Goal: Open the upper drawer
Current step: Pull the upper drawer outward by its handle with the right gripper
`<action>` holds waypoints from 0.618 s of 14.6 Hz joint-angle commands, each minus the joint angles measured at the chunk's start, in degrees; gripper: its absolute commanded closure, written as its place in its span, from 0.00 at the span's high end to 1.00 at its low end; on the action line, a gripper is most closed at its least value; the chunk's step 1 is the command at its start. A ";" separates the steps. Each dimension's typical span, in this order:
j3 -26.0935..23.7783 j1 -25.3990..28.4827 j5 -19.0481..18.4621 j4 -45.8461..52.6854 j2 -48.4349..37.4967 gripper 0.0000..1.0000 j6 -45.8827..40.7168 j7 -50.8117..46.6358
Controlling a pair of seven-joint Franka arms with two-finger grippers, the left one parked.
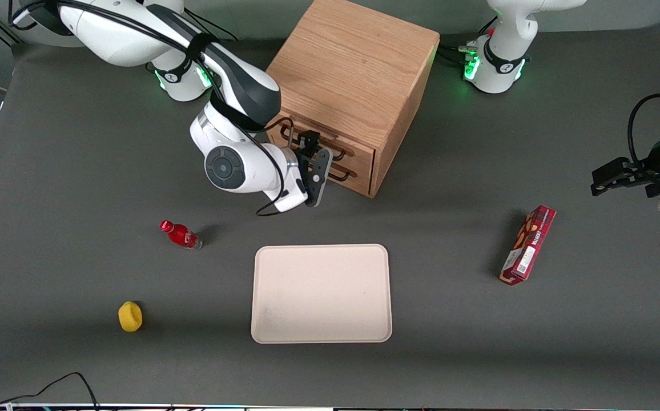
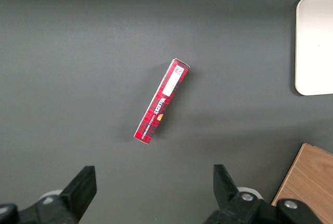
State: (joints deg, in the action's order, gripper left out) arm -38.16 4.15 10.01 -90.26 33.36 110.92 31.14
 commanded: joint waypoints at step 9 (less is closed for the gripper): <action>3.09 -0.02 -3.86 17.55 10.75 1.00 -7.63 -0.73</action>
State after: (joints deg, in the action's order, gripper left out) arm -35.62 3.30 7.67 -78.93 40.69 107.15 31.13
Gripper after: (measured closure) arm 0.000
